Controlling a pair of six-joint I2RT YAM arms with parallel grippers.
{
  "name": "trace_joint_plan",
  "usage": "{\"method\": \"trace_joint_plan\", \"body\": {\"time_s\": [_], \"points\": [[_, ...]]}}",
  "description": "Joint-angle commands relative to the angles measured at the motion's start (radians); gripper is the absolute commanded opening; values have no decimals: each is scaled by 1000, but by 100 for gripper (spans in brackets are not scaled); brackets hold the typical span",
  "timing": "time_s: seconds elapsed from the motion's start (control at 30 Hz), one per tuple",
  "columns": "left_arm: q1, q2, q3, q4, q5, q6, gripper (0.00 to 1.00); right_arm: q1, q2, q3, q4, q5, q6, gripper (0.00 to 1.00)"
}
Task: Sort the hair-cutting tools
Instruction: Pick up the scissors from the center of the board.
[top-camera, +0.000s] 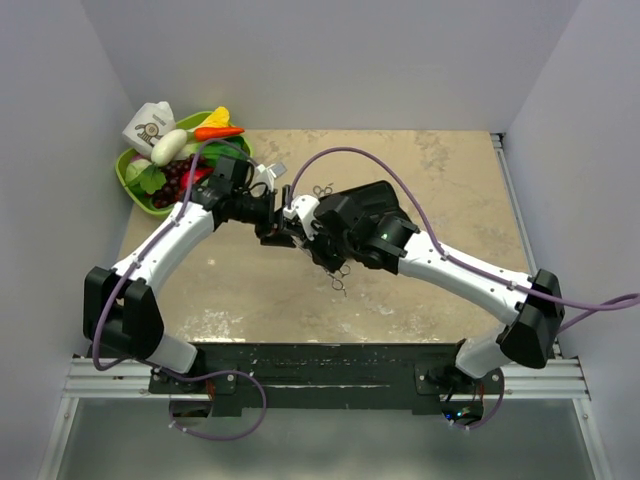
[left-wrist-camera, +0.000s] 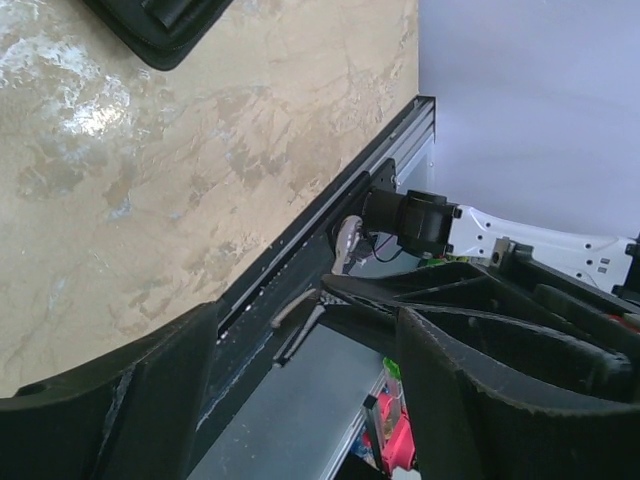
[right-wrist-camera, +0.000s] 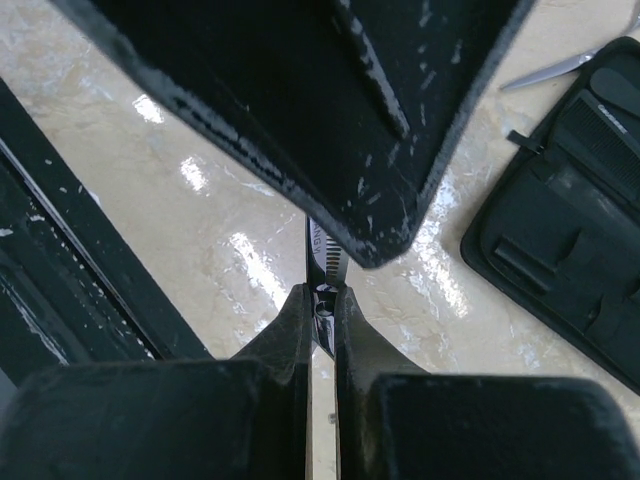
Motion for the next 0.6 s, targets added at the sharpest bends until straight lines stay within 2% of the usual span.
{"method": "trace_joint_plan", "body": {"time_s": [0.0,0.23,0.4,0.57], "points": [[-3,-65,-24,-20,45,-19,73,21,10,64,29,-32,-53,0],[-3,-115,-64,-33,54,-16,62,37,30,93,37,-38,-67,0],[-3,-139,-80,-42,62,-8,58,52,41,116,34,-41,-75,0],[-3,-150,-83,-40,63,-9,47,66,42,119,34,-41,-76,0]]}}
